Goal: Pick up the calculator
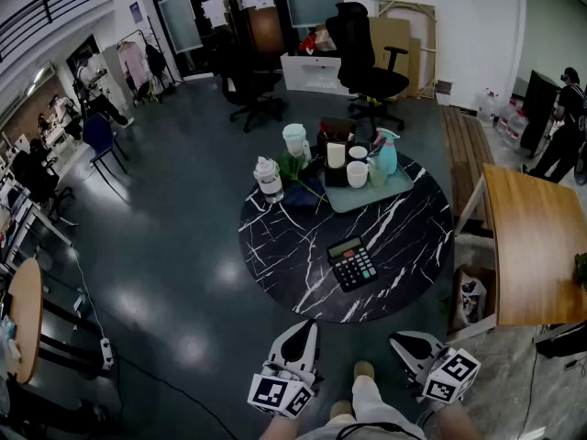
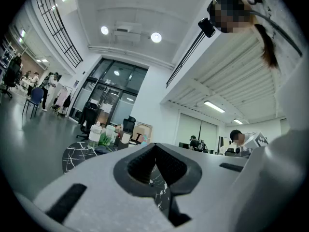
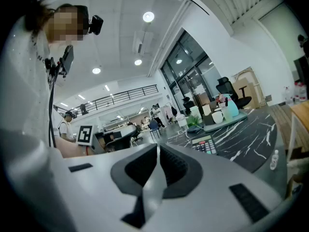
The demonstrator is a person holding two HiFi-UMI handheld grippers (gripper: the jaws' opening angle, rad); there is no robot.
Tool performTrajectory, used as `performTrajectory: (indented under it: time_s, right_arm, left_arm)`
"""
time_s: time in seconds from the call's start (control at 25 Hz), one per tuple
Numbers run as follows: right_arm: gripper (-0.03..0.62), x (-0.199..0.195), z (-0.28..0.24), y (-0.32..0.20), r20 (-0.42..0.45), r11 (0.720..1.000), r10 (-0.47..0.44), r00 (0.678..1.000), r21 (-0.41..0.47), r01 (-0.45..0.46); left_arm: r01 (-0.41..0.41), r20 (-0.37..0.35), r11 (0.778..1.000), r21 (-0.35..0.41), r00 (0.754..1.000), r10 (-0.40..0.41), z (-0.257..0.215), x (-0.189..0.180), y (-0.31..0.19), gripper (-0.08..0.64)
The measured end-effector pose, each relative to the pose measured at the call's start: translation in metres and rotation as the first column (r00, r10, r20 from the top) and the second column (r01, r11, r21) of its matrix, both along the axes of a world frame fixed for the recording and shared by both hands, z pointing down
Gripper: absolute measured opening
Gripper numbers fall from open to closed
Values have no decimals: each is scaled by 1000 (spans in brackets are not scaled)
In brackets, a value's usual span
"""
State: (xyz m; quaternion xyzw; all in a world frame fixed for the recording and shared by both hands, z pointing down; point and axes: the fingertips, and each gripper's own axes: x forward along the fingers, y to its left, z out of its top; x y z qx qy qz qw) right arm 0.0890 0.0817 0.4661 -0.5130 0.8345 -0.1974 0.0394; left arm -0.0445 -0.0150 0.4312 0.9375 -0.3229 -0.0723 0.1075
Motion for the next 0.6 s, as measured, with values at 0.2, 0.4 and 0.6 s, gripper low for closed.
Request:
performTrajectory:
  time_s: [0.2, 0.4, 0.6]
  right_arm:
    - [9, 20, 8, -36, -2, 999, -25, 1000, -24, 25]
    - [9, 42, 18, -80, -17, 999, -34, 999, -36, 33]
    - [11, 62, 32, -130, -35, 996, -57, 998, -72, 54]
  left_arm:
    - [20, 3, 1000, 8, 1000, -20, 2, 15, -32, 5]
    - [30, 5, 999, 27, 1000, -30, 5, 38, -67, 5]
    - [31, 5, 999, 31, 1000, -31, 16, 56, -100, 5]
